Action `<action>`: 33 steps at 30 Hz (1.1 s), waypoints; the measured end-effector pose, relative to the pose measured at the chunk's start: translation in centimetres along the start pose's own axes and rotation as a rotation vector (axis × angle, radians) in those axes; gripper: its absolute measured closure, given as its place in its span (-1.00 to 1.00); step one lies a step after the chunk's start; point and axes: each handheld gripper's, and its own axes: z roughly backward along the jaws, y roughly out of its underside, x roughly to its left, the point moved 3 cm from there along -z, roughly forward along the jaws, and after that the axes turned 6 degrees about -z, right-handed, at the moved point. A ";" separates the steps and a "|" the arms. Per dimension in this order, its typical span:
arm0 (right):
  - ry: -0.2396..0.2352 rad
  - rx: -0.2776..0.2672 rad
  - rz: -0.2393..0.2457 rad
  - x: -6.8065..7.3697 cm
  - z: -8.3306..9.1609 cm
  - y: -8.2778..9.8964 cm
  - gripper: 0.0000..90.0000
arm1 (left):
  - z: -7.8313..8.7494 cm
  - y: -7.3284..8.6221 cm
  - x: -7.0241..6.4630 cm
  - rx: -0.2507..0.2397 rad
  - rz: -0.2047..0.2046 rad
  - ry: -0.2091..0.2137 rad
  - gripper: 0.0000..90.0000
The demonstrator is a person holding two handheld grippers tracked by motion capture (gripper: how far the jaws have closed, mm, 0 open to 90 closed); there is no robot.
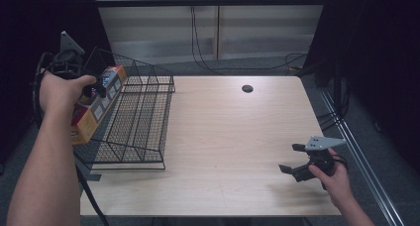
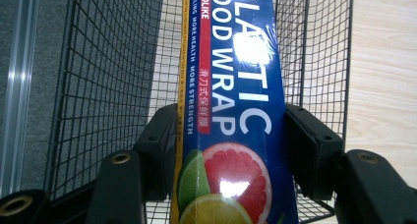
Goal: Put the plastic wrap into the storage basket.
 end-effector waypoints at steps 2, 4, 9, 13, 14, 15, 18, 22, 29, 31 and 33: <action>0.001 0.000 0.000 0.0 -0.1 0.0 -0.93 | -0.3 0.0 0.0 0.002 0.005 -0.006 -0.04; -0.004 0.003 0.003 0.1 -0.2 -0.1 -0.93 | -0.6 0.1 0.0 0.006 0.007 -0.001 -0.04; -0.004 0.002 0.003 0.1 -0.3 -0.1 -0.93 | -1.3 0.0 0.1 0.008 0.017 -0.010 -0.04; -0.008 0.003 0.003 0.0 -0.4 -0.2 -0.93 | -2.0 -0.1 0.0 0.015 0.022 -0.014 -0.05; -0.009 0.003 0.002 0.0 -0.4 -0.2 -0.93 | -2.1 -0.1 -0.1 0.014 0.023 -0.016 -0.05; -0.009 0.002 0.003 0.0 -0.4 -0.2 -0.93 | -2.3 -0.1 0.0 0.016 0.019 -0.023 -0.05; -0.007 0.002 0.001 -0.1 -0.4 -0.2 -0.93 | -2.7 -0.2 -0.2 0.019 0.023 -0.020 -0.05; -0.012 -0.001 0.001 -0.2 -0.4 -0.2 -0.93 | -3.3 -0.3 -0.2 0.024 0.029 -0.020 -0.05; -0.014 0.001 0.003 -0.3 -0.6 -0.2 -0.93 | -4.1 -0.4 0.2 0.033 0.035 -0.026 -0.06; -0.020 0.007 0.003 -0.3 -0.7 -0.2 -0.93 | -4.3 -0.5 0.3 0.035 0.041 -0.034 -0.06; -0.017 0.013 0.001 -0.3 -0.7 -0.1 -0.93 | -4.6 -0.5 0.4 0.037 0.035 -0.033 -0.06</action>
